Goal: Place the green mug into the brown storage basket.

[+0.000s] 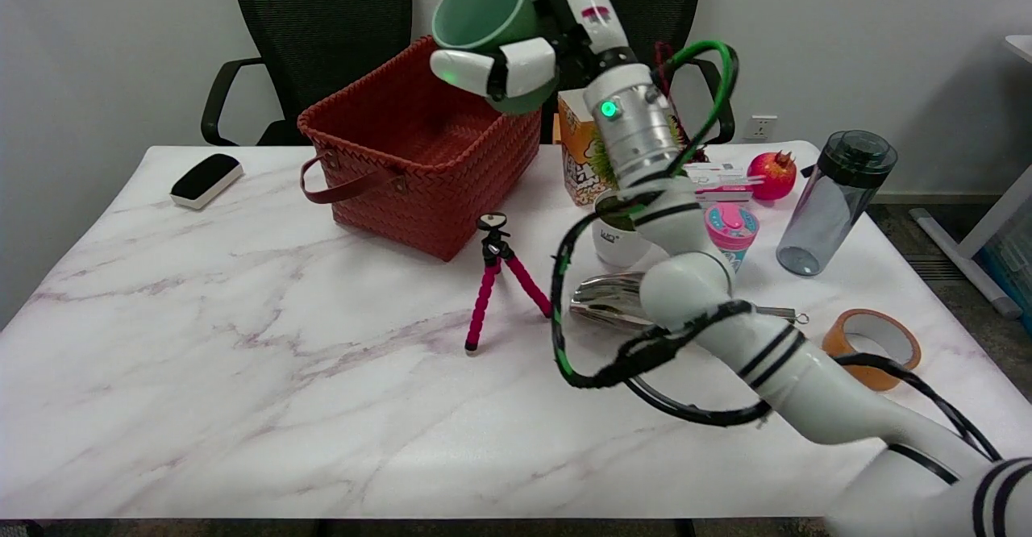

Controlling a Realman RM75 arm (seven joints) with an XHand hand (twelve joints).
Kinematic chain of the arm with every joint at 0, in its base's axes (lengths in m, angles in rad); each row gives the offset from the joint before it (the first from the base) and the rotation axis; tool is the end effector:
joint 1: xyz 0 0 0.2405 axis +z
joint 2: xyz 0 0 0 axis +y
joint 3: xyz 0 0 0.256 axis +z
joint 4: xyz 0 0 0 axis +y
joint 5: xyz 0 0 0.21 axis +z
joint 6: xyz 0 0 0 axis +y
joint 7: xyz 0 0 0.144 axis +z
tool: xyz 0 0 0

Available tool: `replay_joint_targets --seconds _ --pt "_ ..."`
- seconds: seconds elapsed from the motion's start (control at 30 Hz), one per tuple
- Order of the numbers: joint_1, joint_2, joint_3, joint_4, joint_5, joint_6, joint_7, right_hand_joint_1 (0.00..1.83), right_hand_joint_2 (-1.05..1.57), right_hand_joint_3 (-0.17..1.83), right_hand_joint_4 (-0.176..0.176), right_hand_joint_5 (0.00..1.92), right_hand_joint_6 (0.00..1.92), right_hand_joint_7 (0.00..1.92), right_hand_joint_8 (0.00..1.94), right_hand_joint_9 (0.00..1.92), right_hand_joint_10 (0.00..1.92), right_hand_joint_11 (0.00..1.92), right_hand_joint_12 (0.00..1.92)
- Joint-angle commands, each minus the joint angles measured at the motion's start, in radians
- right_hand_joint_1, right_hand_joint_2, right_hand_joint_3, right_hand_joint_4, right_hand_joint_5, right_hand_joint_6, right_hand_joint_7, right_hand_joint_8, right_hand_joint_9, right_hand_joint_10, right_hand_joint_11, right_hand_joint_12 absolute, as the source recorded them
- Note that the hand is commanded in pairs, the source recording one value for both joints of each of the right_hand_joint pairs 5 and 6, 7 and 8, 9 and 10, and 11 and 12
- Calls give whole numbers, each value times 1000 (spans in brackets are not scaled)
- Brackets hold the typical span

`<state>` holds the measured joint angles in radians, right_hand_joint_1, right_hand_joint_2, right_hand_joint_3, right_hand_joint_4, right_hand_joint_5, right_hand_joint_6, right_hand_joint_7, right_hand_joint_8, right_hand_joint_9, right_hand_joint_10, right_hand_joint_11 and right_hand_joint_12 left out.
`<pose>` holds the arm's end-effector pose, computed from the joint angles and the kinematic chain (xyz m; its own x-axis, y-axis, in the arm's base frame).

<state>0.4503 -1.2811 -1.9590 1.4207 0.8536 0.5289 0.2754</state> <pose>-0.0980 -0.4176 0.2405 0.5468 0.3671 0.7525 -0.5833 -0.4778 0.6569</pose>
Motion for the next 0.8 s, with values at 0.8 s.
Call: replay_joint_targets --seconds 0.8 --pt "674 -446 -148 -1042 112 -86 -417 1228 223 1574 0 1103 1103 1401 1401 1125 1125 1537 1537"
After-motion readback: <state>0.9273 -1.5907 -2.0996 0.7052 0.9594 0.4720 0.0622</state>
